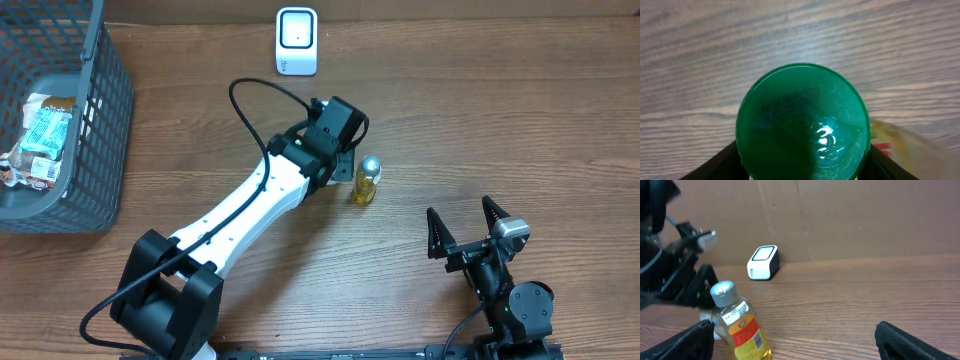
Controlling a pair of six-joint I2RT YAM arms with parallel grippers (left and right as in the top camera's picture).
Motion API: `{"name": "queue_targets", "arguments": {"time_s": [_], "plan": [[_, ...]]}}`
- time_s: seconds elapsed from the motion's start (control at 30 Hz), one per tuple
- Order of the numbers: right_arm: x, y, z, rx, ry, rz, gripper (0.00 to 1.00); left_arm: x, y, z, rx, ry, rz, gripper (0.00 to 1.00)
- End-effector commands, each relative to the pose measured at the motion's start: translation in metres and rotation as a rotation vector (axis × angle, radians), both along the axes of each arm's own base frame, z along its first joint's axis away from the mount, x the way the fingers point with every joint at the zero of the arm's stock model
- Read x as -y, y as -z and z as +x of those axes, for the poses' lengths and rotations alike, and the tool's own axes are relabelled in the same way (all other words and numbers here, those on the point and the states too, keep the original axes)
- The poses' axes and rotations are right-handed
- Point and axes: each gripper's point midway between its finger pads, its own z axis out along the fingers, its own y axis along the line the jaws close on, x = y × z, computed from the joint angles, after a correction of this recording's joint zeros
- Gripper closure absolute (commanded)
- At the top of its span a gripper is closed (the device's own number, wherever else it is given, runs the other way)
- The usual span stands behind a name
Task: Scan the item barcode
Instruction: 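Lower the green-capped item onto the table left of the yellow bottle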
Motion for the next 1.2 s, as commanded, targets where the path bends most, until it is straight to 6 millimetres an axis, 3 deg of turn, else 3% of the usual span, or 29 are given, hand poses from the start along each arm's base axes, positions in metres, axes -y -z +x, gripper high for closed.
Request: {"name": "queue_targets", "arguments": {"time_s": [0.0,0.47,1.17], "plan": [[0.002,0.002,0.000,0.005,0.013,-0.003,0.00,-0.006,0.009,0.000,-0.001,-0.027,0.019,0.53],[0.002,0.002,0.000,0.005,0.013,-0.003,0.00,-0.010,0.021,-0.006,-0.020,-0.026,0.034,0.50],[0.002,0.002,0.000,0.005,0.013,-0.003,0.00,-0.011,0.022,-0.006,-0.022,-0.013,0.043,0.44]]}}
